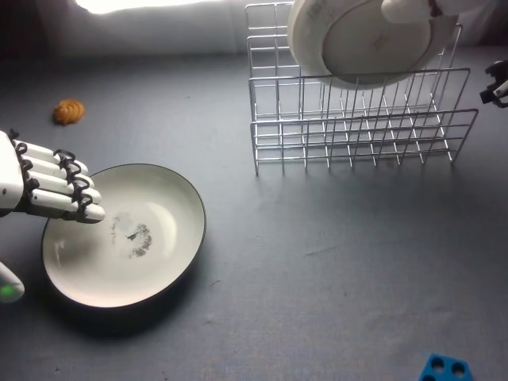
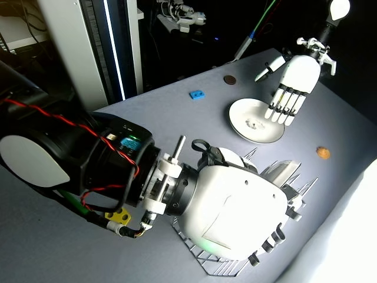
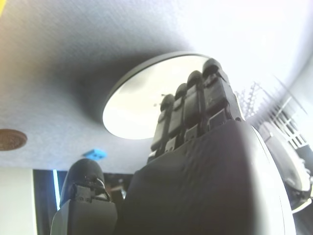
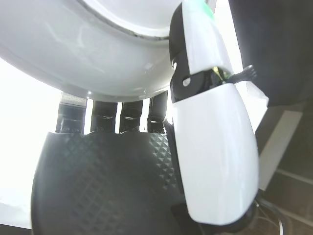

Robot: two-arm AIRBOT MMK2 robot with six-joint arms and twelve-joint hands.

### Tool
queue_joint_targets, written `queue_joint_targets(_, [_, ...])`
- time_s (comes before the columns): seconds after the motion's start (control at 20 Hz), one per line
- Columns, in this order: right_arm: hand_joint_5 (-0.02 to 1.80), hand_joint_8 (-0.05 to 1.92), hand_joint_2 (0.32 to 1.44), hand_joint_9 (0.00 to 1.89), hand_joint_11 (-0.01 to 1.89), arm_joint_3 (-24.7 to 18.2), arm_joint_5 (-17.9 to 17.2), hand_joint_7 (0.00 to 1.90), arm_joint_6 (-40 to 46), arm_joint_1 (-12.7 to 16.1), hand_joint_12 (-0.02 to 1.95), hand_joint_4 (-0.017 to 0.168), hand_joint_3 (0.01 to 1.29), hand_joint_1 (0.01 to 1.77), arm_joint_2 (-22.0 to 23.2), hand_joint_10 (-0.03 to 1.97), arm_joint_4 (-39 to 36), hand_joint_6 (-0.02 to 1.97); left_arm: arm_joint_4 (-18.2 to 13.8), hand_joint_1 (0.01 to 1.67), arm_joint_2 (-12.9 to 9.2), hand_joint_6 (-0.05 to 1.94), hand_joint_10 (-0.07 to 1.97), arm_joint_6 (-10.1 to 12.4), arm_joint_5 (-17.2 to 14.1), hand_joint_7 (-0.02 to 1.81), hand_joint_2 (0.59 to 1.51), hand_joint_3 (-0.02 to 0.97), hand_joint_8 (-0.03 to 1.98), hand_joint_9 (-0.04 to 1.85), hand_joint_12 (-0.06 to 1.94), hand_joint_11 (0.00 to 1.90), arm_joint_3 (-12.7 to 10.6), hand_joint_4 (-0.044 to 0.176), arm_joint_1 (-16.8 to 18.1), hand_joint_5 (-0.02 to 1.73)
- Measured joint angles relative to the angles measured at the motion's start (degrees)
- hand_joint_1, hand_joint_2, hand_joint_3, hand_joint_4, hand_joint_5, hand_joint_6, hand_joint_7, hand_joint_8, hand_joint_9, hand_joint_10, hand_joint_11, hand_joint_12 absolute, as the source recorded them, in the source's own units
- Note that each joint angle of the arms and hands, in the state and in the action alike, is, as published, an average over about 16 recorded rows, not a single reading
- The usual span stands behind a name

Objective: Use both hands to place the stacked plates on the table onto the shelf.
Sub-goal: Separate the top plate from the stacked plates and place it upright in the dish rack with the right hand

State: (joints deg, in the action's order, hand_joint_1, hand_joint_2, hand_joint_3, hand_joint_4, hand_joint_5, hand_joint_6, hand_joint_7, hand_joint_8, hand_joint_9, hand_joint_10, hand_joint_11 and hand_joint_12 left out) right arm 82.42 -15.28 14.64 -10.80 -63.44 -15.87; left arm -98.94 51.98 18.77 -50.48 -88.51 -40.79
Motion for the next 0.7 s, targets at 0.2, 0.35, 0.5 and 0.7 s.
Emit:
queue_joint_targets(0.2, [0.8,1.16,1.06,0.93,0.6,0.54,-0.13,0.87,0.63,-1.08,1.44,0.014,0.01,1.3,-0.73,0.72,0.38,1.2,0.1,0.02,0.25,0.01,0.01,0.14,0.15,0.02,1.116,0.004,0.0,0.02,0.01,0.02,-0.33,0.001,-0.4,0.02])
queue_joint_targets(0.35, [0.8,1.16,1.07,0.94,0.6,1.03,-0.23,0.87,1.04,-1.84,1.44,0.014,0.01,1.3,-1.23,0.72,0.71,1.2,0.16,0.02,0.42,0.01,0.01,0.12,0.29,0.02,1.115,0.004,0.0,0.02,0.01,0.02,-0.6,0.0,-0.69,0.02])
queue_joint_targets(0.5, [0.8,1.16,1.07,0.94,0.6,1.49,-0.48,0.87,1.29,-2.64,1.45,0.014,0.01,1.29,-1.7,0.72,1.07,1.2,0.2,0.02,0.56,0.01,0.01,0.04,0.44,0.02,1.113,0.005,0.0,0.02,0.01,0.02,-0.89,0.001,-0.91,0.02])
queue_joint_targets(0.7, [0.79,1.17,1.07,0.94,0.6,2.21,-1.04,0.87,1.62,-3.78,1.45,0.014,0.01,1.29,-2.37,0.72,1.71,1.2,0.21,0.02,0.7,0.01,0.0,-0.08,0.64,0.03,1.113,0.005,0.0,0.02,0.01,0.02,-1.31,0.001,-1.11,0.02])
